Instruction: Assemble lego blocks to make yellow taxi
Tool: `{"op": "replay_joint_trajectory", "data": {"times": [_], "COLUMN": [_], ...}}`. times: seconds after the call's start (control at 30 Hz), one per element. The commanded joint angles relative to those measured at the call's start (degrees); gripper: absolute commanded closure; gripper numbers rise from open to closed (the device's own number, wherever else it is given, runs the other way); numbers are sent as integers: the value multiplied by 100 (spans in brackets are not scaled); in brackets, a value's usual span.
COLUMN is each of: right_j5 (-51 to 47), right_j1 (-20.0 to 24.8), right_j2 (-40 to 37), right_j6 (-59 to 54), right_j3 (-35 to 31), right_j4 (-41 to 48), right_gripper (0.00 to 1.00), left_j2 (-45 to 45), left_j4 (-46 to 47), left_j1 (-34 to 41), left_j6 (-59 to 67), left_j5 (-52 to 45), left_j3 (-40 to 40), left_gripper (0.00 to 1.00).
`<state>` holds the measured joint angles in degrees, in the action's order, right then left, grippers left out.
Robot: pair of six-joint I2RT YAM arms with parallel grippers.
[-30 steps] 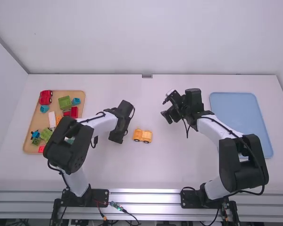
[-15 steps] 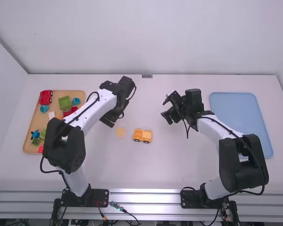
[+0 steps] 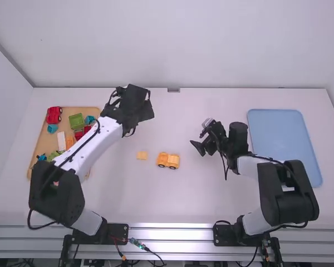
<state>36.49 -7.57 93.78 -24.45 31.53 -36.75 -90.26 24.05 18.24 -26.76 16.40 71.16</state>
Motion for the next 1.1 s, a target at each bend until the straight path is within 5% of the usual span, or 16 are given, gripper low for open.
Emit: {"op": "replay_joint_trajectory", "data": {"times": [0.0, 0.17, 0.3, 0.47, 0.63, 0.77, 1.07], "right_j5": [170, 219, 227, 275, 258, 476, 684], "right_j1": [-92, -334, -505, -809, -1110, -1281, -1392], "right_j2": [-108, -108, -99, -94, 262, 1007, 1737], "right_j6": [192, 63, 52, -748, -844, -837, -837], "right_j3": [-33, -33, -44, -48, -48, -39, -33], "right_j4": [-55, -33, 37, 476, 201, -614, -1137], "right_gripper": [1, 1, 1, 1, 1, 1, 1], "left_j2": [592, 1348, 1779, 1945, 1497, 542, -920], "left_j4": [-248, -1719, -2269, -2694, -2737, -1824, 325], "left_j1": [-258, -520, -470, -946, -2048, -2643, -2391], "left_j6": [2574, 5280, 5450, 8337, 8875, 10095, 12344], "left_j5": [-1126, -1240, -1244, -4158, -5966, -7423, -7769], "left_j3": [-778, -2197, -3071, -3751, -3672, -3141, -1845], "left_gripper": [1, 1, 1, 1, 1, 1, 1]}}
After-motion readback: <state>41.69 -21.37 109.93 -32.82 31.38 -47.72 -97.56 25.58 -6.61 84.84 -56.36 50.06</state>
